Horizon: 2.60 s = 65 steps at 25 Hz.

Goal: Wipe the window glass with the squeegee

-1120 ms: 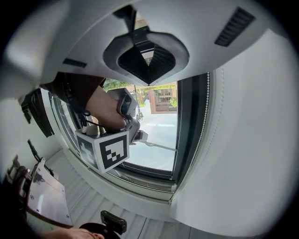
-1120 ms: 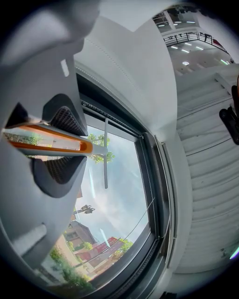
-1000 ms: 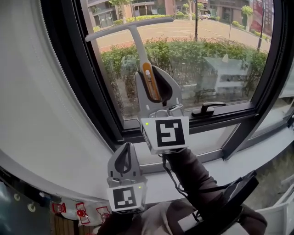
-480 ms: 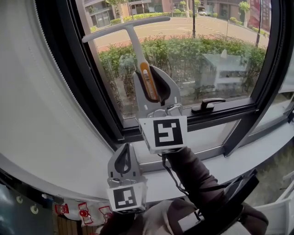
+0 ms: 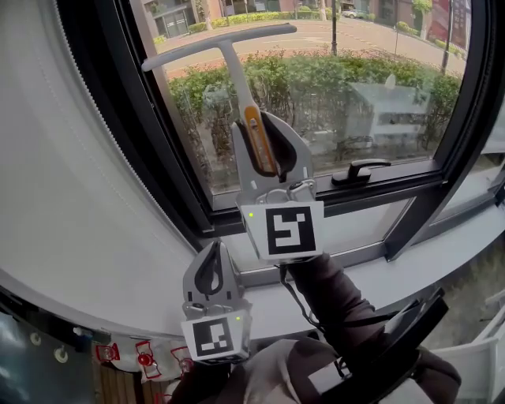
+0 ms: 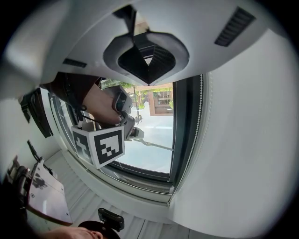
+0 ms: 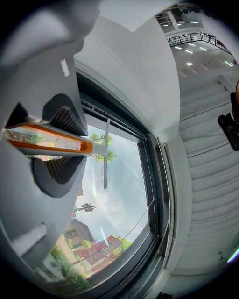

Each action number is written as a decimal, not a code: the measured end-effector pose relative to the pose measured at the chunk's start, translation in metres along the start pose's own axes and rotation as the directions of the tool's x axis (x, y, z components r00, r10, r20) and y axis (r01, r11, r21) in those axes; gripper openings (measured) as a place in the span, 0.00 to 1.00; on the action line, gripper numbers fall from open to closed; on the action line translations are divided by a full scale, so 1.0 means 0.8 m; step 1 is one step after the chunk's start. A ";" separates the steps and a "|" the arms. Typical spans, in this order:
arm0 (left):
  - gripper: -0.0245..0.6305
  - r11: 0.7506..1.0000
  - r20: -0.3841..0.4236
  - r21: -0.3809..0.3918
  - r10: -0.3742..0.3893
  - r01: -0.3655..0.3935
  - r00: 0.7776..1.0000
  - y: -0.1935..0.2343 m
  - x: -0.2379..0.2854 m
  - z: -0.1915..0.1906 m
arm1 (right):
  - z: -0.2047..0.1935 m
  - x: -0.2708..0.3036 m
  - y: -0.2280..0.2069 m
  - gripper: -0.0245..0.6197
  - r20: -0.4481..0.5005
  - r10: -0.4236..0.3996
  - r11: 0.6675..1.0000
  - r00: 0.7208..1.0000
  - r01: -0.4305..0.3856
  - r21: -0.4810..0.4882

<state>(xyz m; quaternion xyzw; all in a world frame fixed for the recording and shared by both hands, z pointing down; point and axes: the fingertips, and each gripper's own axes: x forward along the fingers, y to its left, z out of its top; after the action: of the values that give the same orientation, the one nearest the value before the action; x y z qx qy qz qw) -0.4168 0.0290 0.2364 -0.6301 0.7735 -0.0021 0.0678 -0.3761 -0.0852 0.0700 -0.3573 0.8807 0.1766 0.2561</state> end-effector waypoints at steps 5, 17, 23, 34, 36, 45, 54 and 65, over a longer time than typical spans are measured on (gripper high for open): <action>0.04 1.000 0.001 0.001 -0.002 0.002 1.000 0.001 -0.003 -0.001 | -0.008 -0.008 0.002 0.24 -0.016 0.001 1.000 1.000 -0.001 0.001; 0.04 1.000 -0.005 0.006 -0.017 0.017 1.000 -0.002 -0.008 0.000 | -0.027 -0.025 0.006 0.24 -0.055 -0.007 1.000 0.998 0.007 0.003; 0.04 1.000 -0.015 0.012 -0.018 0.018 1.000 -0.001 -0.007 -0.004 | -0.045 -0.036 0.008 0.24 -0.082 -0.006 1.000 0.997 0.006 0.003; 0.04 0.999 -0.019 0.015 -0.045 0.045 0.999 -0.011 -0.008 -0.007 | -0.062 -0.057 0.013 0.24 -0.114 -0.008 1.000 0.993 0.010 0.016; 0.04 0.999 -0.023 0.014 -0.048 0.048 0.999 -0.011 -0.009 -0.009 | -0.066 -0.060 0.014 0.24 -0.121 -0.009 1.000 0.993 0.011 0.016; 0.04 0.998 -0.035 0.018 -0.063 0.064 0.997 -0.010 -0.011 -0.016 | -0.082 -0.076 0.018 0.24 -0.145 -0.016 1.000 0.989 0.019 0.019; 0.04 0.997 -0.055 0.015 -0.072 0.072 0.996 -0.006 -0.011 -0.028 | -0.100 -0.091 0.022 0.24 -0.167 -0.017 0.999 0.986 0.023 0.033; 0.04 0.996 -0.067 0.026 -0.086 0.088 0.994 -0.006 -0.008 -0.036 | -0.119 -0.106 0.025 0.24 -0.186 -0.016 0.999 0.982 0.023 0.036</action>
<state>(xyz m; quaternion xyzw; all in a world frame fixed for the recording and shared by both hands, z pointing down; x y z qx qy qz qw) -0.4140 0.0317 0.2660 -0.6617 0.7472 -0.0368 0.0511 -0.3695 -0.0729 0.1980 -0.3761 0.9003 0.1232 0.1814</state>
